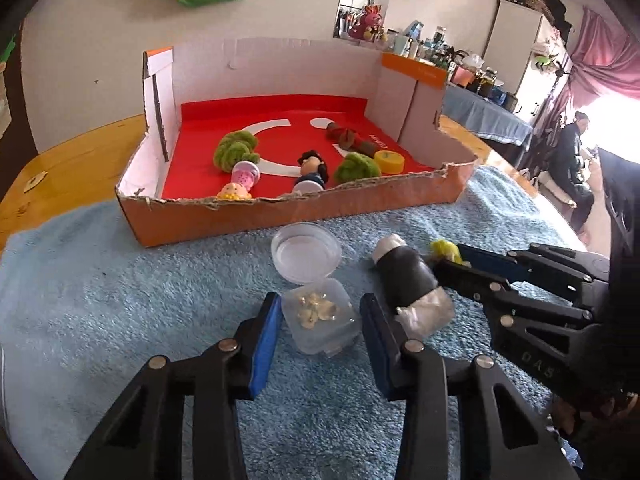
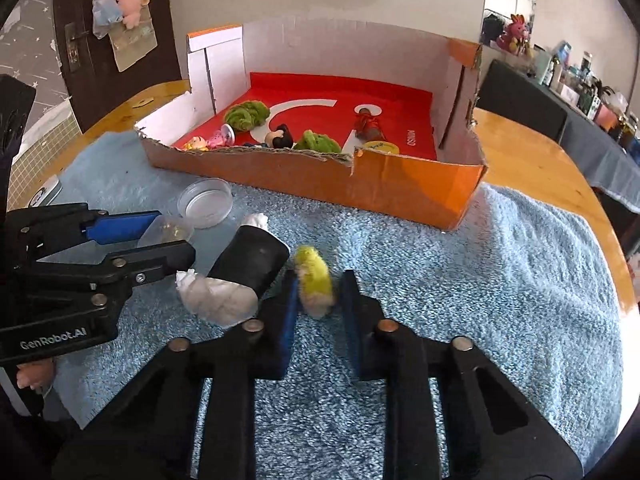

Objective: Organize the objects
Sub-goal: 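Move left tool to the clear box while right tool closes on the yellow chick, then grasp the clear box with left tool while right tool lifts the chick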

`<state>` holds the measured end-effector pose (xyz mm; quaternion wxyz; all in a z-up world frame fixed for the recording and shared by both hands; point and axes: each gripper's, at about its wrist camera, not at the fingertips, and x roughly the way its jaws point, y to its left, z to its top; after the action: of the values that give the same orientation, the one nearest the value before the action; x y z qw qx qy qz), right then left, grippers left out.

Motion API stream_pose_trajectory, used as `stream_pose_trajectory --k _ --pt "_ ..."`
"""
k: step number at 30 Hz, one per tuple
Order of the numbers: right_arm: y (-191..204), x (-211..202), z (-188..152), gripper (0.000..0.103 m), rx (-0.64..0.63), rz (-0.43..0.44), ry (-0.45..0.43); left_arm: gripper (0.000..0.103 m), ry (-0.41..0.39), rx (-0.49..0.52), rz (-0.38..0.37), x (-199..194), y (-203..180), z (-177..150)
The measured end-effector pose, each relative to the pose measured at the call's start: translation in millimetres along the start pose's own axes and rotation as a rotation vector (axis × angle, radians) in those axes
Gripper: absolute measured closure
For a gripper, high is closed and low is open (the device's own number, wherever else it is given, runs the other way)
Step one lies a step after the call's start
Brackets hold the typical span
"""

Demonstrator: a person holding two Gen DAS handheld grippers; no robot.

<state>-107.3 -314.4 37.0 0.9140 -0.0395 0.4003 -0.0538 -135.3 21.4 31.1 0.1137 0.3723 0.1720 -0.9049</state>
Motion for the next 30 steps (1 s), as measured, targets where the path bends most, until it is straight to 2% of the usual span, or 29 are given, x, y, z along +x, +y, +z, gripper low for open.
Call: stream_pose_trajectory --k 19,30 --pt "-2.3 -26.7 4.4 0.087 -0.017 -0.03 -0.091 0.061 -0.059 -0.025 0.022 -23.9 5.6 -2.5" --pt "-9.8 -46.1 8.8 0.087 -0.025 -0.016 -0.144 0.061 -0.102 -0.02 0.025 -41.2 3.8 -0.5"
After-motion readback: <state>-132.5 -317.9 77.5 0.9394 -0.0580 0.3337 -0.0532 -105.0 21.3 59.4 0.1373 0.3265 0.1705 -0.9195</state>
